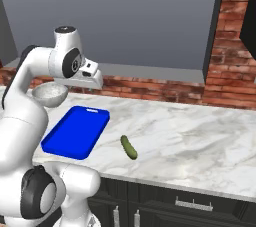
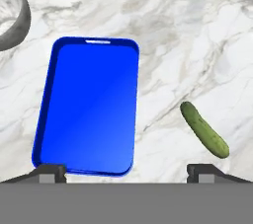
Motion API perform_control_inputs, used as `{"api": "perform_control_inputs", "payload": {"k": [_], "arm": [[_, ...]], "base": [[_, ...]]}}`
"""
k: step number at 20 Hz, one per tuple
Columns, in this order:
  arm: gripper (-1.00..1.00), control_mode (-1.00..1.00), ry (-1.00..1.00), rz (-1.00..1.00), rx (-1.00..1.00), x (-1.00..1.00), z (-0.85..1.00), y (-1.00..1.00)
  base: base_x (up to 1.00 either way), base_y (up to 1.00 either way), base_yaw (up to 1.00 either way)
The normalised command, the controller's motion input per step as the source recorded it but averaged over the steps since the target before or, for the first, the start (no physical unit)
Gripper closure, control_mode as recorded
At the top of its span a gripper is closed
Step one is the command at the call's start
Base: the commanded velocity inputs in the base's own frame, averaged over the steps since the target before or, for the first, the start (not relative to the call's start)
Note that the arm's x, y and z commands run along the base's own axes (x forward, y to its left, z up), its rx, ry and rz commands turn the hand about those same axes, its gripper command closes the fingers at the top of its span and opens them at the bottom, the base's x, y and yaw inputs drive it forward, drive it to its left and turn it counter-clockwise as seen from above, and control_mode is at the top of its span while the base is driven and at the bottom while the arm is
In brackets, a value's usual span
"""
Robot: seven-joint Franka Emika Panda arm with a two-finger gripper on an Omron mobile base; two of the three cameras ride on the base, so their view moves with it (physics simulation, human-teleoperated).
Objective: Place the two vegetables and bowl onto the tray for setting up a vegetable dip station.
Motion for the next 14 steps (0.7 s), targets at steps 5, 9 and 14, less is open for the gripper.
{"api": "perform_control_inputs", "payload": {"k": [5, 9, 14], "arm": [[-1.0, -1.0, 0.0, -0.15, 0.0, 0.27, -0.05, 0.52], [-1.0, -1.0, 0.02, -0.02, 0.1, 0.32, -0.06, 0.38], [-1.0, -1.0, 0.05, 0.0, 0.13, 0.45, -0.11, 0.32]], "base": [[0.0, 0.0, 0.0], [0.0, 0.0, 0.0], [0.0, 0.0, 0.0]]}}
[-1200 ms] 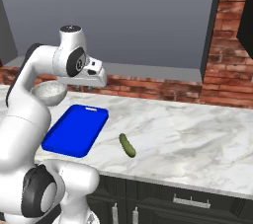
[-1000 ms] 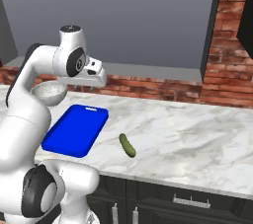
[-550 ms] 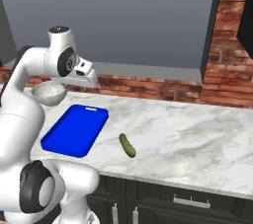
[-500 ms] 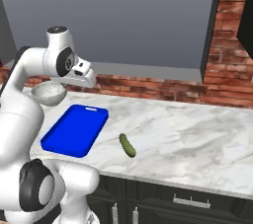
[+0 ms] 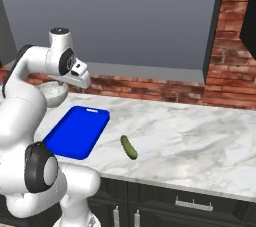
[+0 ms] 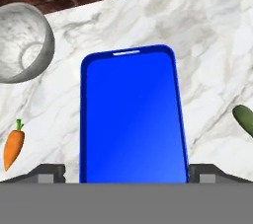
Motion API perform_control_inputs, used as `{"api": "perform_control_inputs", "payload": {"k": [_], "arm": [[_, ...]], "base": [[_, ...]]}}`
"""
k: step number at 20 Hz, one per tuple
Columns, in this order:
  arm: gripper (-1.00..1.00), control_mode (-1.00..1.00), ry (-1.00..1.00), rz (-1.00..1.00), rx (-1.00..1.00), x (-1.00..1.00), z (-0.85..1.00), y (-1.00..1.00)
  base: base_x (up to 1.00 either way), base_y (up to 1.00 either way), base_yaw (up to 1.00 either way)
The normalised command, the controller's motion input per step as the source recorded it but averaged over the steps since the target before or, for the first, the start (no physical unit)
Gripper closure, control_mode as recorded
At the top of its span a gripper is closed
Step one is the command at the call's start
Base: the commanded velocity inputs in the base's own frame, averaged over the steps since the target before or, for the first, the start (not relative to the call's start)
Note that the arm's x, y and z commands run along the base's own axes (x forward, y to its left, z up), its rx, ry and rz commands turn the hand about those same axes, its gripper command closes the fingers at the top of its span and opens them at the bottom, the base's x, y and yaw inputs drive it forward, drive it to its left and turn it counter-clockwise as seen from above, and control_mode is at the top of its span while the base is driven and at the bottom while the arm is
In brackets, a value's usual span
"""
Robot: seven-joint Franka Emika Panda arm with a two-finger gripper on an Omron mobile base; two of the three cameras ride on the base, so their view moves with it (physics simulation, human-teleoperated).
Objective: Place the two vegetables and bowl onto the tray for setting up a vegetable dip station.
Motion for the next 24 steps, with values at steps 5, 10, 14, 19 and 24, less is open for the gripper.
{"api": "perform_control_inputs", "payload": {"k": [5, 10, 14, 19, 24], "arm": [[-1.0, -1.0, 0.1, 0.0, 0.19, 0.4, -0.17, 0.35], [-1.0, -1.0, 0.16, 0.0, 0.13, 0.43, -0.14, 0.36], [-1.0, -1.0, 0.18, 0.0, 0.0, 0.38, -0.2, 0.43], [-1.0, -1.0, 0.13, 0.0, -0.01, 0.34, -0.21, 0.4], [-1.0, -1.0, 0.11, 0.0, -0.03, 0.31, -0.24, 0.41]], "base": [[0.0, 0.0, 0.0], [0.0, 0.0, 0.0], [0.0, 0.0, 0.0], [0.0, 0.0, 0.0], [0.0, 0.0, 0.0]]}}
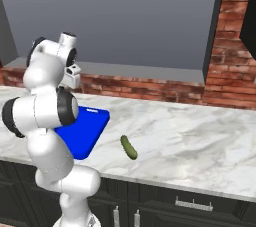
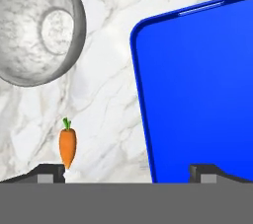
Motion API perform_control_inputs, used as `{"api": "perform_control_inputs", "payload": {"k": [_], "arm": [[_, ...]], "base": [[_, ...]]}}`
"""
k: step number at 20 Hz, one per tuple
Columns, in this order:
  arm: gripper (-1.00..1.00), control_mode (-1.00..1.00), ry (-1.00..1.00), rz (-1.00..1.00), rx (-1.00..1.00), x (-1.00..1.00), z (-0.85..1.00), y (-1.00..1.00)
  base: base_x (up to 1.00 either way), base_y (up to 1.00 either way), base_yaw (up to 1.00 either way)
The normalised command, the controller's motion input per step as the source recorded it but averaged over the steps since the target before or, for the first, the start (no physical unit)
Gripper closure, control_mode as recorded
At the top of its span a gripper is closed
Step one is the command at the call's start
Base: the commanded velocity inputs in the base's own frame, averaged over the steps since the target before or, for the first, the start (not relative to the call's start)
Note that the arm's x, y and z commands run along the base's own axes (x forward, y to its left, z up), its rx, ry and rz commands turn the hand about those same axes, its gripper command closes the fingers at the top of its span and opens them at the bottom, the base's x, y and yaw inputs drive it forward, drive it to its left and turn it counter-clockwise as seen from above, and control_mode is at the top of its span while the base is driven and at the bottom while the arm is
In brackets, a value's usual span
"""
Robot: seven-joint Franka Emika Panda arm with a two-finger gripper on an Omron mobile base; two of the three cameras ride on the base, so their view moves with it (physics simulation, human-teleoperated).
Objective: Place the two vegetables and bowl onto the tray for setting up a vegetable dip station.
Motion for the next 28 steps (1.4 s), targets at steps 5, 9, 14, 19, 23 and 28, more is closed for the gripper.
{"api": "perform_control_inputs", "payload": {"k": [5, 9, 14, 19, 23, 28], "arm": [[-1.0, -1.0, 0.15, 0.0, -0.04, 0.27, -0.28, 0.39], [-1.0, -1.0, 0.14, 0.0, -0.06, 0.24, -0.28, 0.28], [-1.0, -1.0, 0.13, 0.0, -0.1, 0.22, -0.28, 0.21], [-1.0, -1.0, 0.08, 0.0, -0.11, 0.21, -0.27, 0.17], [-1.0, -1.0, 0.02, 0.0, -0.1, 0.22, -0.27, 0.15], [-1.0, -1.0, 0.0, 0.0, -0.09, 0.16, -0.25, 0.09]], "base": [[0.0, 0.0, 0.0], [0.0, 0.0, 0.0], [0.0, 0.0, 0.0], [0.0, 0.0, 0.0], [0.0, 0.0, 0.0], [0.0, 0.0, 0.0]]}}
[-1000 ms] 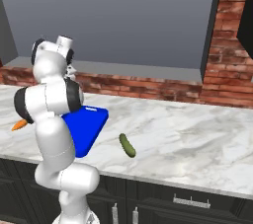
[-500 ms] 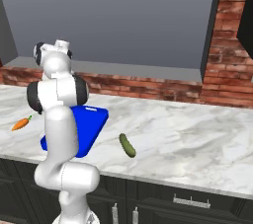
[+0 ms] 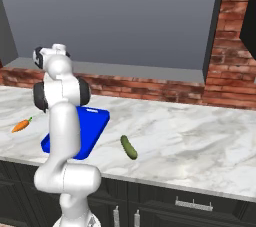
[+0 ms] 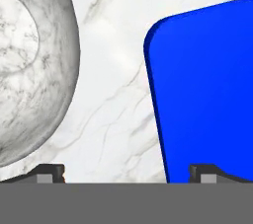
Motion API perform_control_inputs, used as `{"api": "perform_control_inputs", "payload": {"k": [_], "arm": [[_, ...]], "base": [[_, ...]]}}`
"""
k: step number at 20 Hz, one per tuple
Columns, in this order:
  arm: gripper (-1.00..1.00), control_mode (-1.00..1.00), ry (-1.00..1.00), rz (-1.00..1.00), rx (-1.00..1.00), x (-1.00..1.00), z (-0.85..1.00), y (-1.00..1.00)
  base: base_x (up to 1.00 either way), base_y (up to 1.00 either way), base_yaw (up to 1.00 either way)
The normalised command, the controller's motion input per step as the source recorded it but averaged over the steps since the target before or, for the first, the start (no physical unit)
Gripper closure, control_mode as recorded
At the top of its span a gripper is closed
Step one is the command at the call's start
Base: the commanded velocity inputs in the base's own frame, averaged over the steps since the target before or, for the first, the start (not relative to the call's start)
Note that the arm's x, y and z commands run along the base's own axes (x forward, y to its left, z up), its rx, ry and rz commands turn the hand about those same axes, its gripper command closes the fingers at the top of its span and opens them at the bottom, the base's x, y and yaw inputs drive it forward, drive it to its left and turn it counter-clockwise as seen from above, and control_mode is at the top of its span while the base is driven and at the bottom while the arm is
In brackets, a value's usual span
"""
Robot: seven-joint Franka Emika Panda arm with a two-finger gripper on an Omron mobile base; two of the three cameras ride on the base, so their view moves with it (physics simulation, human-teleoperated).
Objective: Place the two vegetables and bowl onto the tray for setting up a vegetable dip station.
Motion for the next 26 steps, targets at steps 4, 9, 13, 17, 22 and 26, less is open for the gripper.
{"api": "perform_control_inputs", "payload": {"k": [4, 9, 13, 17, 22, 26], "arm": [[-1.0, -1.0, -0.03, 0.0, -0.08, 0.14, -0.23, 0.06], [-1.0, -1.0, -0.08, 0.0, -0.03, 0.14, -0.22, 0.01], [-1.0, -1.0, -0.14, -0.01, 0.0, 0.19, -0.19, 0.01], [-1.0, -1.0, -0.14, -0.01, 0.0, 0.21, -0.17, 0.0], [-1.0, -1.0, -0.12, -0.02, 0.0, 0.22, -0.19, 0.01], [-1.0, -1.0, -0.1, -0.01, 0.0, 0.26, -0.2, 0.03]], "base": [[0.0, 0.0, 0.0], [0.0, 0.0, 0.0], [0.0, 0.0, 0.0], [0.0, 0.0, 0.0], [0.0, 0.0, 0.0], [0.0, 0.0, 0.0]]}}
